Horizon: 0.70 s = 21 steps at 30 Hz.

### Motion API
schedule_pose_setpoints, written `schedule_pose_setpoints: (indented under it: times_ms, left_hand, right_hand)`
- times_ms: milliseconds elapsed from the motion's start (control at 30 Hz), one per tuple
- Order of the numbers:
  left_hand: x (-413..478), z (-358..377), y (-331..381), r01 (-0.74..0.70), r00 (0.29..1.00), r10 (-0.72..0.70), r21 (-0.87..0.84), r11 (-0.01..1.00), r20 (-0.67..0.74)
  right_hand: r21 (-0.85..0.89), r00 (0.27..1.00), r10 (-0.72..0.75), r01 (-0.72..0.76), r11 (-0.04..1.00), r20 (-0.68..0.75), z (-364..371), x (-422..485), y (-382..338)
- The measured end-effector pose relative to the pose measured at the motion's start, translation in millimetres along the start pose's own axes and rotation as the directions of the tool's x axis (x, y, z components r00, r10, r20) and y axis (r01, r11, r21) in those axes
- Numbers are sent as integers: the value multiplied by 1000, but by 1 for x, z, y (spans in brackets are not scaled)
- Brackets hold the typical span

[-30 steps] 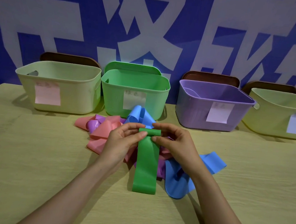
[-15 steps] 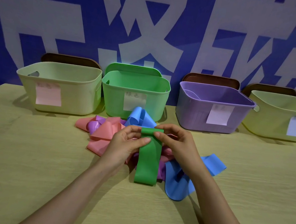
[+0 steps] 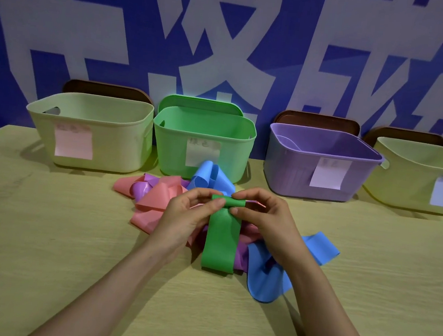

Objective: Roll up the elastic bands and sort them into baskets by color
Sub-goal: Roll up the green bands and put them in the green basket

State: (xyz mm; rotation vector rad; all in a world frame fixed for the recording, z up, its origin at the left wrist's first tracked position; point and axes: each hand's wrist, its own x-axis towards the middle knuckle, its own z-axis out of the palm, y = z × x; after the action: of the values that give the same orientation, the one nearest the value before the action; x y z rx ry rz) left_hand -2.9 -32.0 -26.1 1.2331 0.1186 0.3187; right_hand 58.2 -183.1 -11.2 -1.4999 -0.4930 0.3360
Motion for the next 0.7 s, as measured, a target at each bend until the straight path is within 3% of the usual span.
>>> schedule_pose_setpoints:
  times_ms: [267, 467, 700]
  left_hand:
    - [0, -3, 2, -57, 998, 57, 58, 997, -2]
    - [0, 0, -2, 23, 1000, -22, 42, 999, -14]
    - [-4, 2, 5, 13, 1000, -12, 40, 999, -14]
  right_hand:
    - [-44, 999, -20, 21, 999, 37, 1, 0, 2]
    - [16, 999, -33, 33, 999, -4, 1, 1, 1]
    - [-42, 999, -42, 41, 998, -15, 2, 1, 3]
